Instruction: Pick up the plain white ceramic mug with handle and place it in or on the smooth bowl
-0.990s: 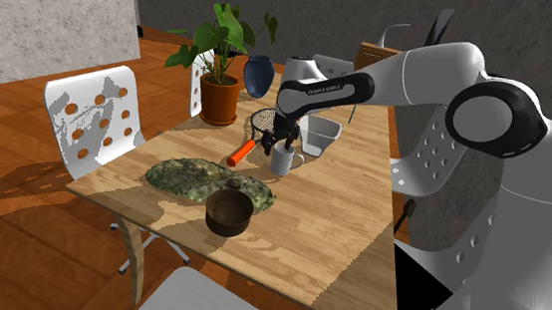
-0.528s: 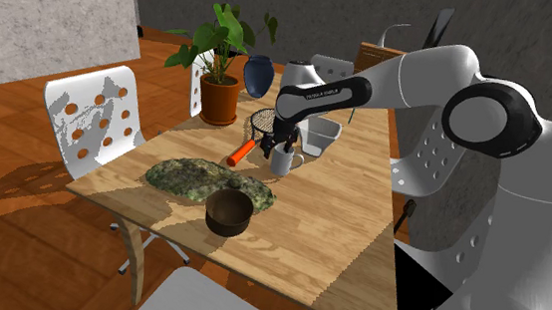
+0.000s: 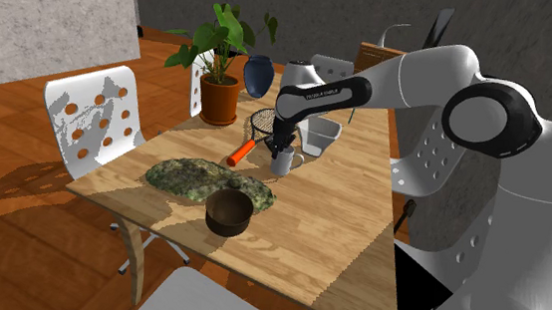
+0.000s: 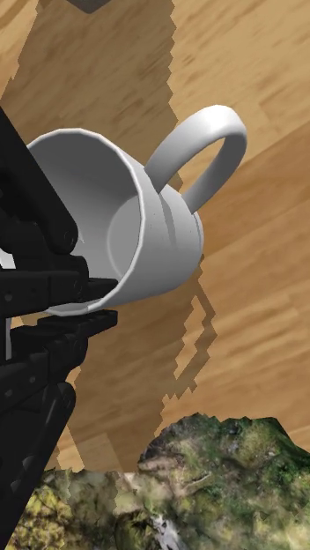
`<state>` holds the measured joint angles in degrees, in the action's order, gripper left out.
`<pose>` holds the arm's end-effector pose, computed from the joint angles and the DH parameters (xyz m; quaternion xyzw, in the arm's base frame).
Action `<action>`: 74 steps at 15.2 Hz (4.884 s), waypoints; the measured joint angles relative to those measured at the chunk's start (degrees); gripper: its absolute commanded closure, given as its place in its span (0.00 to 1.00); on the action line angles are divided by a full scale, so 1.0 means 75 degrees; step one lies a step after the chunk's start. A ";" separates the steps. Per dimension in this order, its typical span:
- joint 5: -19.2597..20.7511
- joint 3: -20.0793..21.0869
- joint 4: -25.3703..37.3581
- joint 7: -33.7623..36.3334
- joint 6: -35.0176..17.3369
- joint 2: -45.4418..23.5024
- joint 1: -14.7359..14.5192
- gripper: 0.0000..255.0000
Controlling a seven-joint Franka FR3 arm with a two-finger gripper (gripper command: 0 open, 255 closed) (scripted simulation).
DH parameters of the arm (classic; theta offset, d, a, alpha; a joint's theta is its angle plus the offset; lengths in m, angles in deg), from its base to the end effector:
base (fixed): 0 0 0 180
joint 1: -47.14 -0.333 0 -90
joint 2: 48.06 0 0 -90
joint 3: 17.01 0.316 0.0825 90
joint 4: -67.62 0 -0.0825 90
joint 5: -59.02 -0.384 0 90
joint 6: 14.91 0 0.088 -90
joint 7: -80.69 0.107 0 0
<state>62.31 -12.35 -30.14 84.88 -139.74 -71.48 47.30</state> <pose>0.6657 0.0448 0.3615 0.9993 0.0145 0.0332 0.0056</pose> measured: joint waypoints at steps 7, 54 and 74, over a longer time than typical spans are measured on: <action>-0.0013 0.0004 0.0081 -0.0014 0.0173 0.0093 0.0006 1.00; 0.0022 0.1002 0.0620 0.2326 0.2936 0.2248 -0.1440 1.00; 0.0167 0.1813 -0.0254 0.4230 0.2348 0.2434 -0.2444 1.00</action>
<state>63.56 1.24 -32.05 116.60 -122.13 -53.23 28.96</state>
